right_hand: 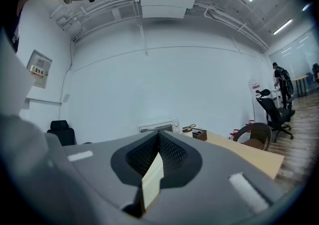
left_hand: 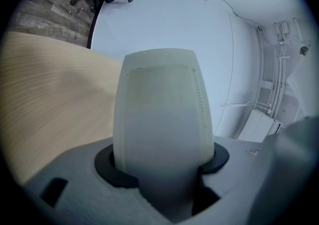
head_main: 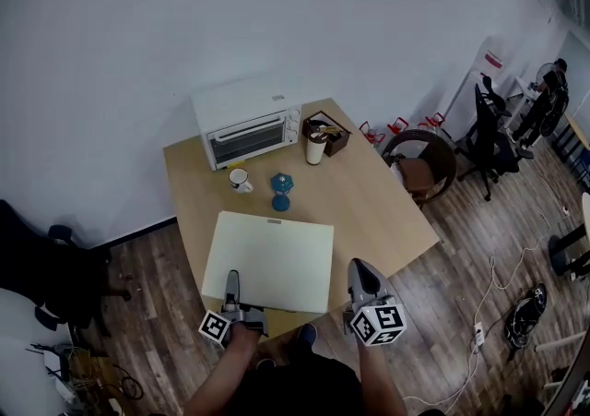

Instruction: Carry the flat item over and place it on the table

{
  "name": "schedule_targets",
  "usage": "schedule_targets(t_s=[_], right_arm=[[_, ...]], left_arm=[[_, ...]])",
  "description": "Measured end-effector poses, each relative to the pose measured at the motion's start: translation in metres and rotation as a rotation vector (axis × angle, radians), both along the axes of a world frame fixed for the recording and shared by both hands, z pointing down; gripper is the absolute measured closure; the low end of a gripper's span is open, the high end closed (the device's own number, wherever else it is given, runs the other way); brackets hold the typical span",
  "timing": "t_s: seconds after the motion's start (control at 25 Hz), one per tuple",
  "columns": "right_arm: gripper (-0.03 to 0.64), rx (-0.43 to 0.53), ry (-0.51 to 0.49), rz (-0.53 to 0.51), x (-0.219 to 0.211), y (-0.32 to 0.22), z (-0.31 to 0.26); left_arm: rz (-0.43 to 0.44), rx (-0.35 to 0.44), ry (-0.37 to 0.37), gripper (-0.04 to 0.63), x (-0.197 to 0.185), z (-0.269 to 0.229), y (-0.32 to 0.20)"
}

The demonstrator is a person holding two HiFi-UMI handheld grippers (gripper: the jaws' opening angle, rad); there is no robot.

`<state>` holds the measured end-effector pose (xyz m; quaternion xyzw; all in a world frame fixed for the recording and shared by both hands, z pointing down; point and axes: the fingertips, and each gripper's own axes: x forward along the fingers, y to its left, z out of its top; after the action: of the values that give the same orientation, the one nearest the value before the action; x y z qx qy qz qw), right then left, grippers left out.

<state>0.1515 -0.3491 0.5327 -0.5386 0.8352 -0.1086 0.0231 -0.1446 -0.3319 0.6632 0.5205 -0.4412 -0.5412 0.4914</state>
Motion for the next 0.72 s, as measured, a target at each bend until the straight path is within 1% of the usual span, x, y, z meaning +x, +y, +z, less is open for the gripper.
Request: schedule_targets(t_s=[0.12,0.2,0.32,0.52,0.72], right_arm=[[0.609,-0.007,-0.007,-0.012,-0.004,-0.008,0.002],[0.609,-0.005,-0.007,-0.019,-0.005,-0.013,0.002],[0.609,-0.007,-0.013,-0.023,-0.005,-0.022,0.005],[0.609,-0.032,-0.028,-0.024,-0.001,-0.027,0.013],[0.609,-0.038,-0.039,-0.031,-0.004,-0.036,0.012]], left_arm=[[0.004,0.002,0.0,0.31,0.004,0.0,-0.008],[0.002,-0.01,-0.002,0.31,0.005,0.006,-0.011],[-0.005,-0.038,-0.006,0.31,0.005,0.022,-0.019],[-0.005,-0.088,0.012,0.308,0.01,0.057,-0.036],[-0.014,-0.161,-0.047,0.308,0.007,0.088,-0.059]])
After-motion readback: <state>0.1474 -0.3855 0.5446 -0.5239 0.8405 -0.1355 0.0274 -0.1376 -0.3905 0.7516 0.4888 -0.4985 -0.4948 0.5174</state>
